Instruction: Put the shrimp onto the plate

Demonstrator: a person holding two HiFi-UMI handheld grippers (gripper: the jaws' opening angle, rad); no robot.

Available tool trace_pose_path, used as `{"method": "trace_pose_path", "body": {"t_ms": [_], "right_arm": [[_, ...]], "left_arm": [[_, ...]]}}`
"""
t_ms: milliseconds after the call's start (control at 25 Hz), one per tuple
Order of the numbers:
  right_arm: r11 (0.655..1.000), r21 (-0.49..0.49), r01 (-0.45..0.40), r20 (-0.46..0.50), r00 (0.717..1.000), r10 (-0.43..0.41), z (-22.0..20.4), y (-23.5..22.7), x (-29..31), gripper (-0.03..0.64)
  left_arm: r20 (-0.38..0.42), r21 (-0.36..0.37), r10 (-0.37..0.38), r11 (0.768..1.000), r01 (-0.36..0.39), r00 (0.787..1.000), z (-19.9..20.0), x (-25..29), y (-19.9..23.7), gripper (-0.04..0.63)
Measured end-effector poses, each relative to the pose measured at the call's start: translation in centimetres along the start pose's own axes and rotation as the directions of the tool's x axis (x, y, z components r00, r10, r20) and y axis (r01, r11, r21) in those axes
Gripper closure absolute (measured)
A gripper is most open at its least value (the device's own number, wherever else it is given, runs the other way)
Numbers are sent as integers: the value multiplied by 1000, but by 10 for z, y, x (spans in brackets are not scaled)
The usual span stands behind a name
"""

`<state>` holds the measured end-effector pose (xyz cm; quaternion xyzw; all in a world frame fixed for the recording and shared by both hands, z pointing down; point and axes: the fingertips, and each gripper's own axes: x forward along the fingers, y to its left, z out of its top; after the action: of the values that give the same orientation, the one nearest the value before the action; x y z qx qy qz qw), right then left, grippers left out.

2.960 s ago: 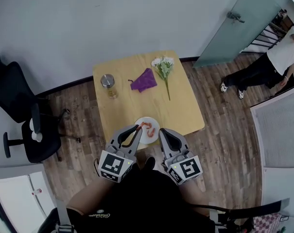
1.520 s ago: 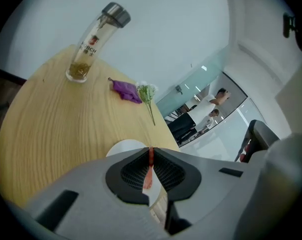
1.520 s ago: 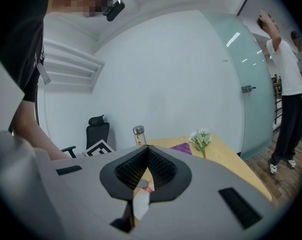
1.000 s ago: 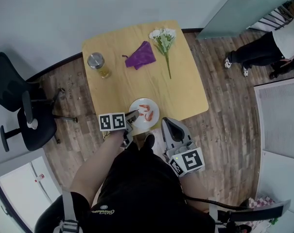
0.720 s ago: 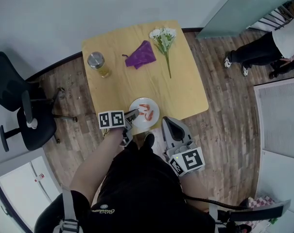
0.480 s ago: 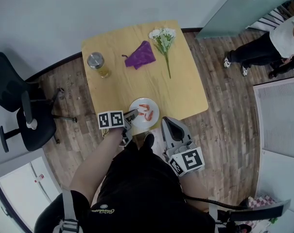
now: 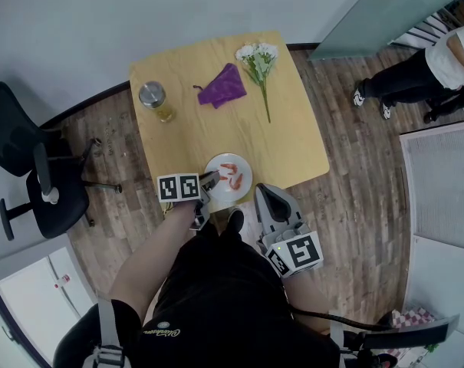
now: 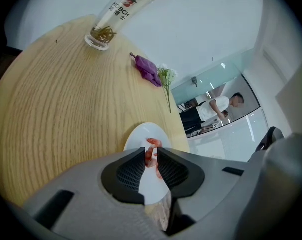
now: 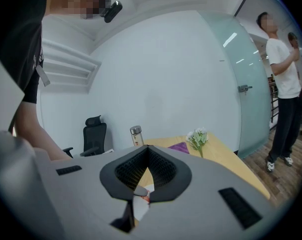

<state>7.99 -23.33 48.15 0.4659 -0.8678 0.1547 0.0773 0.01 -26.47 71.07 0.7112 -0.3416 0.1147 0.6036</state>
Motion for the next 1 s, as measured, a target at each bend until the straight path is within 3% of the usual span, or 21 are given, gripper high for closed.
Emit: {"method": "trace_pose_path", "body": {"t_ms": [440,1000], "right_arm": [[1000,1,5,11,1000,-5,2,0,0,615],[1000,1,11,14,1000,-11,2,1,-7,615]], "left_arm": [[-41,89,65,994,-61,997,-2,-1,-1,453],[-21,214,109,972,-102,994,-2,2,-13,359]]}}
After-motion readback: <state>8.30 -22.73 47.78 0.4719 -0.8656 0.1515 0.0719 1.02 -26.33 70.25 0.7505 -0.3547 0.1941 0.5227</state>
